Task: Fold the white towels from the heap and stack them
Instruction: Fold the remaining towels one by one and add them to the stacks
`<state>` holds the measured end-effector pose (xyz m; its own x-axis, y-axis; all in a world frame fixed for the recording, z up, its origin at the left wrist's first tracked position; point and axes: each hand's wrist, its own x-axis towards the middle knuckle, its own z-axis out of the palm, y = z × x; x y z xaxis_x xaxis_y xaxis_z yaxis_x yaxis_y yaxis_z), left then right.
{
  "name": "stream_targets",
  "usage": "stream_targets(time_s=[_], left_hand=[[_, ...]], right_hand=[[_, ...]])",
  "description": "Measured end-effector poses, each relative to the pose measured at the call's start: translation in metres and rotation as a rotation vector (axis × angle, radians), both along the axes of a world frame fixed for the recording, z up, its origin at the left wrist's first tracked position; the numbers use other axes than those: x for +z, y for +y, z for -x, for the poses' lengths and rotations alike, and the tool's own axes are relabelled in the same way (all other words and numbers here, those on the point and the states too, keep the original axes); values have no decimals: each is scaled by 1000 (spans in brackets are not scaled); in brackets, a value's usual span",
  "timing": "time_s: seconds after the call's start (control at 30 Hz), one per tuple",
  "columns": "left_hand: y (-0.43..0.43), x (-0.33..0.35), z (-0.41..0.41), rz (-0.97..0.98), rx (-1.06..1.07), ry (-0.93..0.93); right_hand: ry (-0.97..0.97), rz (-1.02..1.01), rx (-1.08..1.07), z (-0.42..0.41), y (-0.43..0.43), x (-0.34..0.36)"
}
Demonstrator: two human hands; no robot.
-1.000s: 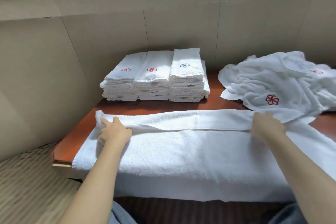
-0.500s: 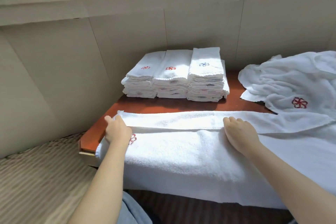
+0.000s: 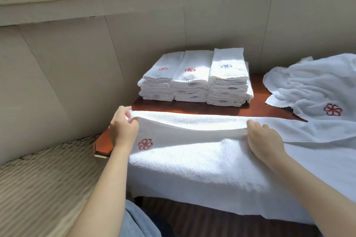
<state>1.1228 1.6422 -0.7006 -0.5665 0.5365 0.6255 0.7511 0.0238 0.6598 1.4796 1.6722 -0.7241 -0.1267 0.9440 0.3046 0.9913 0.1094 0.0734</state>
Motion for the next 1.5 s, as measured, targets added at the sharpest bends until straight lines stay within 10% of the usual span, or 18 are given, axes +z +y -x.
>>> stream_targets(time_s=[0.23, 0.37, 0.57, 0.67, 0.83, 0.97, 1.07, 1.37, 1.5], left_hand=[[-7, 10, -3, -68, 62, 54], [-9, 8, 8, 282, 45, 104], [-14, 1, 15, 1062, 175, 177], [-14, 8, 12, 986, 286, 149], [-13, 19, 0, 310, 93, 152], [0, 8, -12, 747, -177, 185], [12, 3, -12, 1041, -174, 259], [62, -1, -20, 546, -11, 136], [86, -13, -42, 772, -140, 107]], right_hand=[[698, -240, -68, -6, -4, 16], [428, -389, 364, -12, -10, 31], [216, 566, 346, -13, -17, 29], [360, 736, 336, -20, -23, 36], [628, 757, 282, -27, -22, 43], [431, 214, 162, -31, -5, 33], [227, 204, 4, -46, 8, 23], [275, 264, -20, -76, 38, 4], [371, 333, 3, -87, 33, 6]])
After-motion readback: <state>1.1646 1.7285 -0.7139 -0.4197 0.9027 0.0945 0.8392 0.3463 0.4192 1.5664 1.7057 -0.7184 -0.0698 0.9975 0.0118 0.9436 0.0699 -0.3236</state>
